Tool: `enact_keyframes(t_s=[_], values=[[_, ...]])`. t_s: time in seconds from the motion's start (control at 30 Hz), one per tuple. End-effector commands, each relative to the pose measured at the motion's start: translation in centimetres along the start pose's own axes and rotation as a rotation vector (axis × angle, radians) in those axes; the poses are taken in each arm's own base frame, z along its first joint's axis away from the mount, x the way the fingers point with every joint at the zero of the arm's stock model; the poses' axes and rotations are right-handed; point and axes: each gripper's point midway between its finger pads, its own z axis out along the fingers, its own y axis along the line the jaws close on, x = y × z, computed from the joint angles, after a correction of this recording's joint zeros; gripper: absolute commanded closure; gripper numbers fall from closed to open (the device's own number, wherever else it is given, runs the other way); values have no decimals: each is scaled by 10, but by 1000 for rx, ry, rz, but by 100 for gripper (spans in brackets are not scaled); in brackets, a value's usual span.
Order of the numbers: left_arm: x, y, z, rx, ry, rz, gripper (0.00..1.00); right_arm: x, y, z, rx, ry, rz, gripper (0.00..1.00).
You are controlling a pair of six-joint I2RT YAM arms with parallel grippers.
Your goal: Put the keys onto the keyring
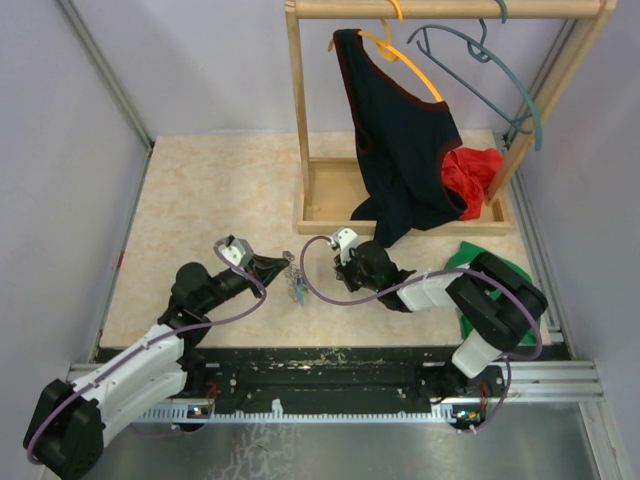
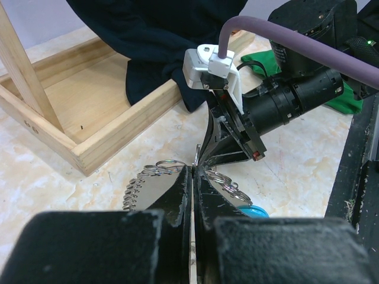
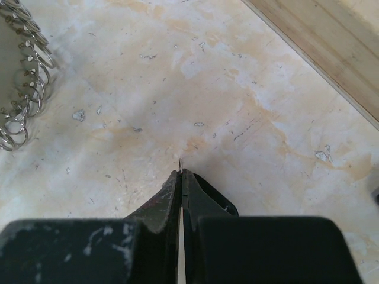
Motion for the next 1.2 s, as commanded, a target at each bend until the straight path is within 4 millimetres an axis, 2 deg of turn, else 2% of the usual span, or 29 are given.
enact_keyframes(t_s=[0.0, 0.3, 0.53, 0.8, 0.9, 1.17], values=[[-12, -5, 0, 23, -52, 17, 99, -10, -3, 1, 15, -17, 10, 100], [-15, -13, 3, 78, -74, 29, 99, -44, 15, -26, -97, -92, -67, 100], [-17, -20, 8, 139, -105, 52, 99, -78, 41, -66, -261, -162, -189, 100], [-26, -28, 12, 236, -139, 94, 99, -124, 48, -105, -278, -307, -200, 100], [-24, -27, 13, 266, -122, 94, 99, -135, 54, -115, -318, -309, -239, 100], [-16, -29, 15, 326, -35, 93, 99, -152, 55, -127, -323, -367, -425, 100]])
